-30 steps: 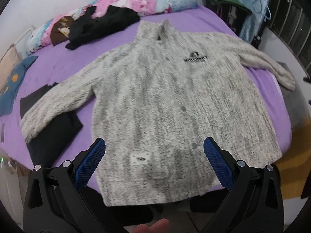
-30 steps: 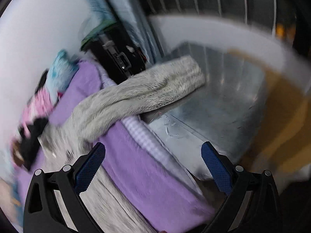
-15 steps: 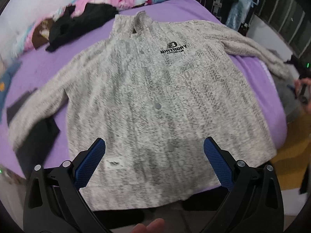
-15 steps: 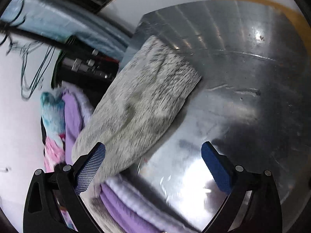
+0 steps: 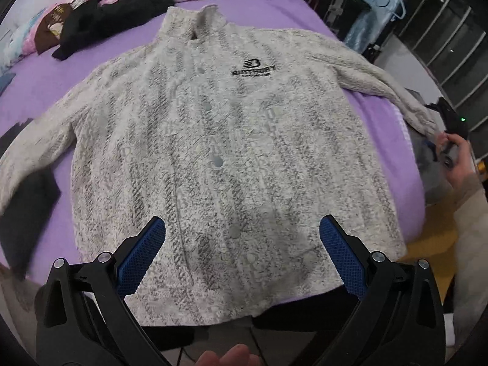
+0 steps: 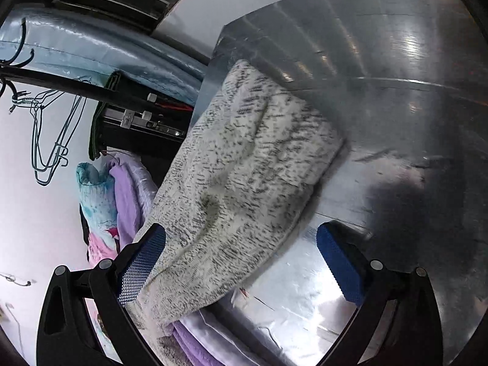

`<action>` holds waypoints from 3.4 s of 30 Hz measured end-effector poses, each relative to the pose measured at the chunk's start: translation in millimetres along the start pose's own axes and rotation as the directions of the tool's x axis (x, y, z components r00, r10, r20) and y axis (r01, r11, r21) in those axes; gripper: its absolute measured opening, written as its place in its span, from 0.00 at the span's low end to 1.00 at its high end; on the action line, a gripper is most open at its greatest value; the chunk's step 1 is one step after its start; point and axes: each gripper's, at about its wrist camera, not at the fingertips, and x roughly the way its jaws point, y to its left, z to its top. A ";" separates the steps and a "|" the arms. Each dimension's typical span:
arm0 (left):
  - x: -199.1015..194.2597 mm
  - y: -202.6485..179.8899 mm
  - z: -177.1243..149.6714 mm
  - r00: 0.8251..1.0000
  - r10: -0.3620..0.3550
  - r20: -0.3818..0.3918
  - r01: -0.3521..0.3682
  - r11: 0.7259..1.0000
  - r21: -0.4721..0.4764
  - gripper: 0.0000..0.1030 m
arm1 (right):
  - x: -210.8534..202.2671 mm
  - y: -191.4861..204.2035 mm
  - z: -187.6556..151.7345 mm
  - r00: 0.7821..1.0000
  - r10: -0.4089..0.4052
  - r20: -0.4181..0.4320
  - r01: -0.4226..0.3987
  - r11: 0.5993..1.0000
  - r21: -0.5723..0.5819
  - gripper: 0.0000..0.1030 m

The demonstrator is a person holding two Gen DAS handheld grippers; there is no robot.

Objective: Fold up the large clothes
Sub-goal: 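Move the right tool to the jacket's sleeve cuff and position fingers, then grasp the sleeve cuff with the right tool and lift it, then carry the sleeve across the jacket body with the right tool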

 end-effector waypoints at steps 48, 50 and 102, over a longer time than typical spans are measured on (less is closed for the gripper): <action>-139.3 91.8 23.2 0.965 -0.105 0.241 0.158 0.964 -0.212 0.94 | -157.4 216.7 -182.8 0.937 0.327 0.123 -0.114 0.619 -0.777 0.08; -149.6 95.9 27.2 0.956 -0.139 0.258 0.196 0.957 -0.212 0.94 | -164.5 233.1 -212.2 0.932 0.351 0.085 -0.140 0.567 -0.812 0.08; -47.7 48.0 243.5 0.929 -0.063 -0.366 0.116 0.985 0.126 0.24 | -142.9 240.6 -628.6 0.922 0.381 0.071 0.282 -0.535 -0.796 0.07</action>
